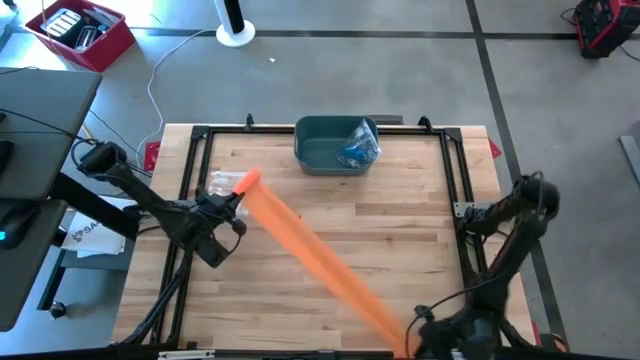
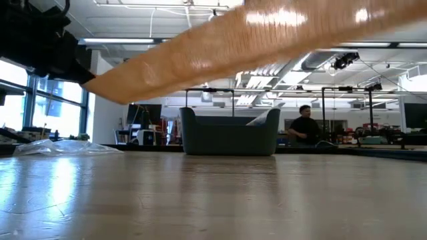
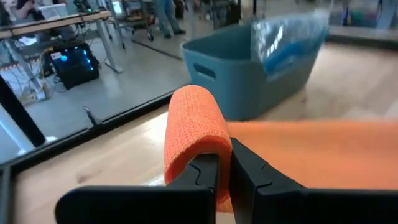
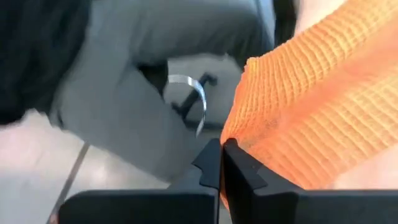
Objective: Roll bandage
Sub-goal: Roll the orange bandage
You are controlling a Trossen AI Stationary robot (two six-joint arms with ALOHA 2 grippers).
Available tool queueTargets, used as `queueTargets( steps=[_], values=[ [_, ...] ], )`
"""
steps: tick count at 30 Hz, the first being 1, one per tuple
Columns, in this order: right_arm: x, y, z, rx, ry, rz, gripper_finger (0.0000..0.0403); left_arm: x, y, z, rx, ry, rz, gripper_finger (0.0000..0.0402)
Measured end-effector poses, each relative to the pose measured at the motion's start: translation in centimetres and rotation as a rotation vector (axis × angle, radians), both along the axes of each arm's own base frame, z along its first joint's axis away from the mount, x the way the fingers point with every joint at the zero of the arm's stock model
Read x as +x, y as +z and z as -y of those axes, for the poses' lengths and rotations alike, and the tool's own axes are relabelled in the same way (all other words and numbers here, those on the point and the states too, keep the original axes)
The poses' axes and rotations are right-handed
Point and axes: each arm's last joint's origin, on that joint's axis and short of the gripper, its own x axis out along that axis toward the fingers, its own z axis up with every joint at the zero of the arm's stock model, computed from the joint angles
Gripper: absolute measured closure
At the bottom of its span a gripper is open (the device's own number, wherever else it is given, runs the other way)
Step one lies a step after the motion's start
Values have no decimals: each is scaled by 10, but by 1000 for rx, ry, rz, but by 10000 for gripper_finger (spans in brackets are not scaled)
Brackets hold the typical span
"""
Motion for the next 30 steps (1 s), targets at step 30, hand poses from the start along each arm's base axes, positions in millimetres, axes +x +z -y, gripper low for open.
queueTargets(
  steps=[30],
  values=[
    [-43, 225, 63, -665, -366, 395, 403, 54, 14, 61, -111, -579, -363, 396]
  ],
)
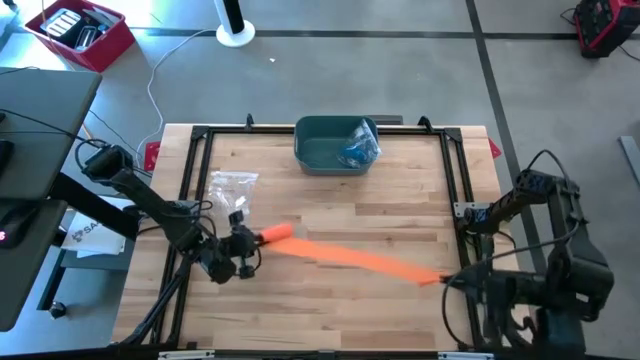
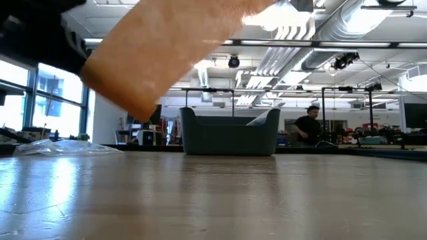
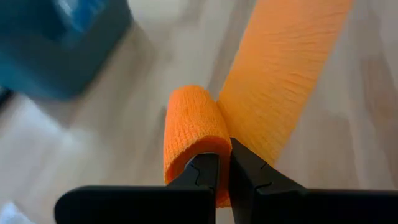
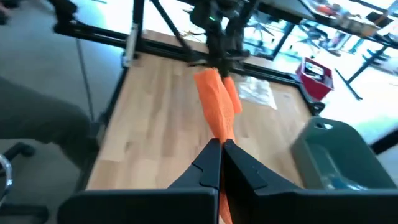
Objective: Roll bandage
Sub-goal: Roll the orange bandage
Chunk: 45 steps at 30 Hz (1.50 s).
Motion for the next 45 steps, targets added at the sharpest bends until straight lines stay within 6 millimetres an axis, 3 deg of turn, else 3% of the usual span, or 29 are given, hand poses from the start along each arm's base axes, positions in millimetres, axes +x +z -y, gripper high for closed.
queueTargets(
  steps=[6, 12, 18, 24, 27, 33, 39, 45],
  values=[
    [7, -12, -2, 54, 15, -158, 403, 1, 35, 4, 109, 138, 225, 396],
    [10, -54, -22, 157, 50, -346, 403, -17, 69, -4, 84, 182, 370, 396],
    [8, -102, -45, 313, 94, -409, 403, -43, 97, -20, 76, 292, 537, 396],
    [10, -138, -61, 498, 146, -401, 403, -64, 113, -38, 26, 363, 627, 396],
    [10, -147, -60, 488, 141, -391, 403, -67, 116, -41, 7, 340, 623, 396],
    [0, -130, -57, 399, 139, -347, 403, -62, 110, -32, 76, 192, 513, 396],
    [-13, -78, -42, 163, 96, -104, 403, -46, 93, -18, 68, 93, 403, 396],
    [-4, -18, -19, -22, 44, 106, 403, -18, 60, -6, 1, 58, 221, 396]
  ],
)
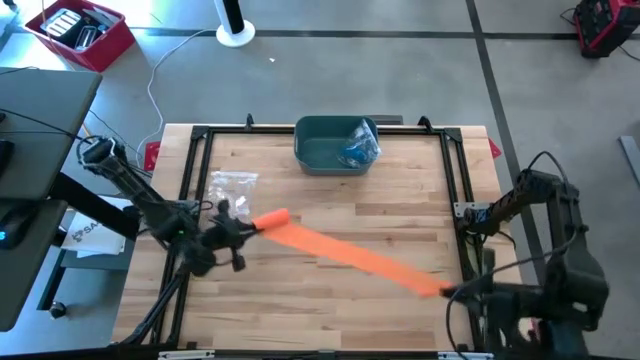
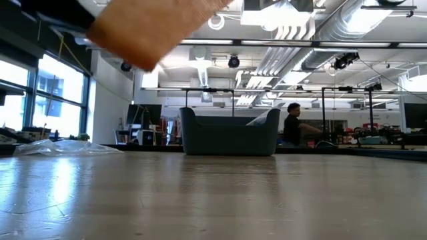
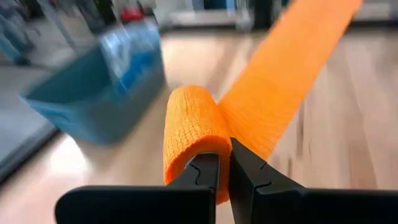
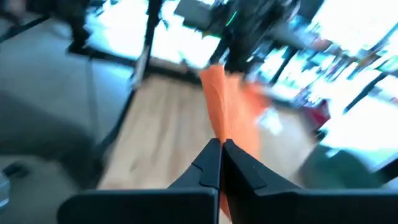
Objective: Roll bandage
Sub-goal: Roll the orange bandage
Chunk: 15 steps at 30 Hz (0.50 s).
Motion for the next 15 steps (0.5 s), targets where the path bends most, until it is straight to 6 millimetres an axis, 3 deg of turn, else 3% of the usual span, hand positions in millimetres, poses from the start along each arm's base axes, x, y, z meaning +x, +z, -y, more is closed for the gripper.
queueTargets(
  steps=[8, 15],
  values=[
    [18, 68, 43, -167, -114, 128, 403, 27, -46, 19, -96, -65, -233, 396],
    [29, 103, 97, -176, -238, 128, 403, 41, -54, 44, -234, -222, -199, 396]
  ],
)
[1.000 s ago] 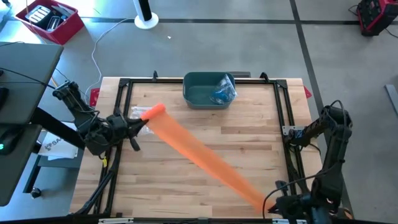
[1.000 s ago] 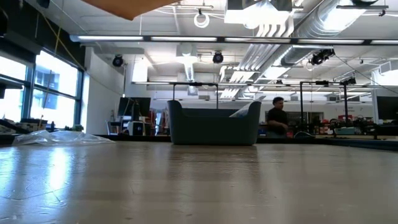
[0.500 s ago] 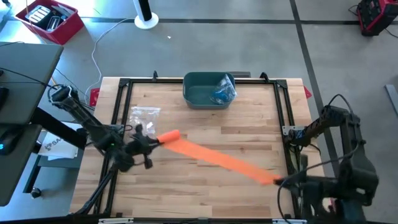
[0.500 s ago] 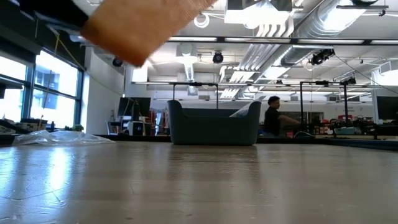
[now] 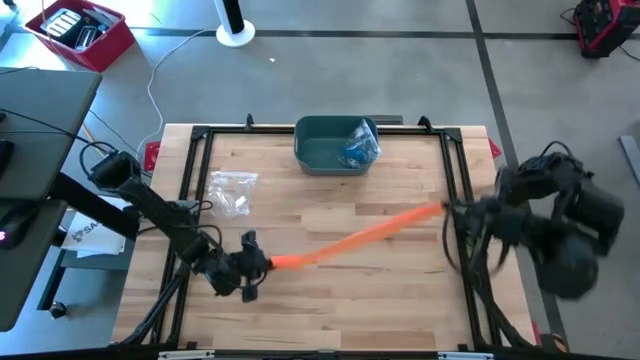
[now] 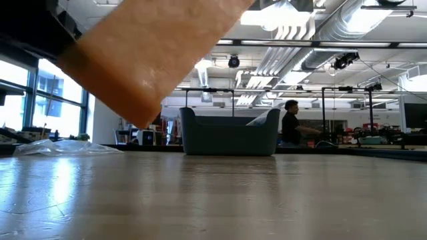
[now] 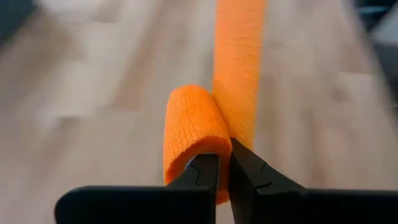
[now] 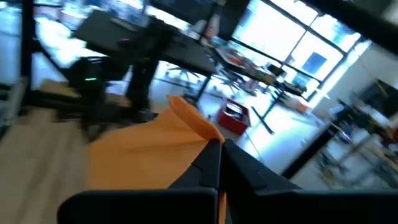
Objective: Roll bandage
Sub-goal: Roll the orange bandage
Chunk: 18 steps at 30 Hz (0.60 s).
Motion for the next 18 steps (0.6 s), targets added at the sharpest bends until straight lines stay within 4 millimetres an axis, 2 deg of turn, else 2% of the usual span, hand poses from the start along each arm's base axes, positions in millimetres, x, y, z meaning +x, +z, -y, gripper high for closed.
queueTargets(
  steps=[7, 12, 15, 18],
  values=[
    [-3, 13, 65, 76, -146, -13, 403, 20, -2, 34, -319, -243, 107, 396],
    [-10, 6, 99, 116, -228, -62, 403, 30, -2, 56, -480, -383, 224, 396],
    [-16, -6, 112, 148, -259, -101, 403, 36, 12, 68, -482, -438, 313, 396],
    [-19, -26, 119, 172, -285, -154, 403, 42, 36, 80, -462, -521, 454, 396]
  ],
)
